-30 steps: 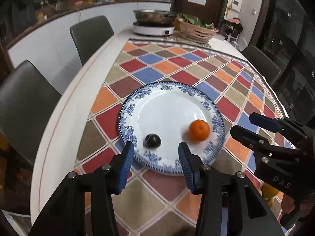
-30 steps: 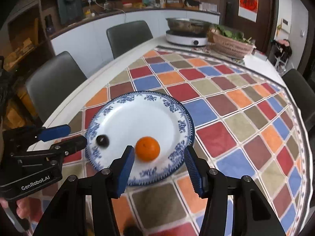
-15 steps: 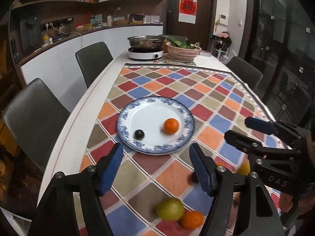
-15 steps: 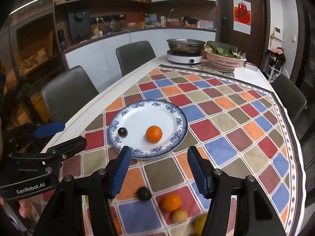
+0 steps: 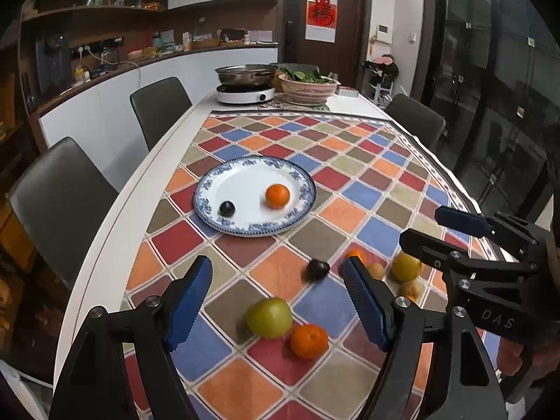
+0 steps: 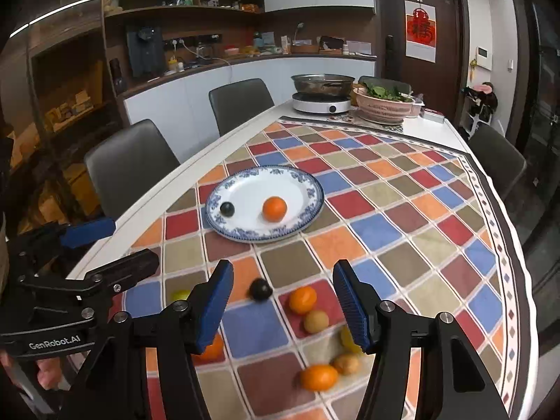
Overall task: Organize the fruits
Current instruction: 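Withdraw both tools from the plate back toward the remaining fruits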
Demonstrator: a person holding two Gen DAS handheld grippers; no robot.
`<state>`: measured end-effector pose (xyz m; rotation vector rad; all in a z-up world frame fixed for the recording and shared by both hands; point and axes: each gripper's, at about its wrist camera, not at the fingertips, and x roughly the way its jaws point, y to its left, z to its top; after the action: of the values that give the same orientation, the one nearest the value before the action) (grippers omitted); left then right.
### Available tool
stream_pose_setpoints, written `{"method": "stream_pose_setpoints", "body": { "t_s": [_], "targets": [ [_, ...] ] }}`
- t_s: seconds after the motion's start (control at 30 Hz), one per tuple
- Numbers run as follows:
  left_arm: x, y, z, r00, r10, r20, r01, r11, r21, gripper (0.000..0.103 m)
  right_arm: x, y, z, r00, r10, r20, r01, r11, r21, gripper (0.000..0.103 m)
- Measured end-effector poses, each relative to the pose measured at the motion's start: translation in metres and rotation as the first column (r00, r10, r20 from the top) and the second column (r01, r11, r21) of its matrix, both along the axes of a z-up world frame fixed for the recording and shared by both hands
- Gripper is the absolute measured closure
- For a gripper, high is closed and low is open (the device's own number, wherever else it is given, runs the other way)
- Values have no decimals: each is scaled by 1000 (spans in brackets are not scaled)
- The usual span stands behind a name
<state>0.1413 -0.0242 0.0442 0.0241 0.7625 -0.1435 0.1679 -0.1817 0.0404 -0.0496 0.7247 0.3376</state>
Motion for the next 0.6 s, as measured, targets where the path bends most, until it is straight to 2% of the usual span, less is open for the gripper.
{"method": "stream_pose_setpoints", "body": {
  "t_s": [0.13,0.47,0.6],
  "targets": [
    [-6,-4,-10,999,-14,-36,13,1000,-24,26,-13,-8,-7,1000,-15,-22,15,1000,6,43],
    [-25,-12,-35,994,-66,-87,67,998,11,26,-34,-17,-29,996,-45,-79,43,999,-25,43],
    [-27,-12,-46,988,-76,-133,76,997,-5,26,-39,-17,-40,992,-41,-116,36,998,-44,43]
  ]
}}
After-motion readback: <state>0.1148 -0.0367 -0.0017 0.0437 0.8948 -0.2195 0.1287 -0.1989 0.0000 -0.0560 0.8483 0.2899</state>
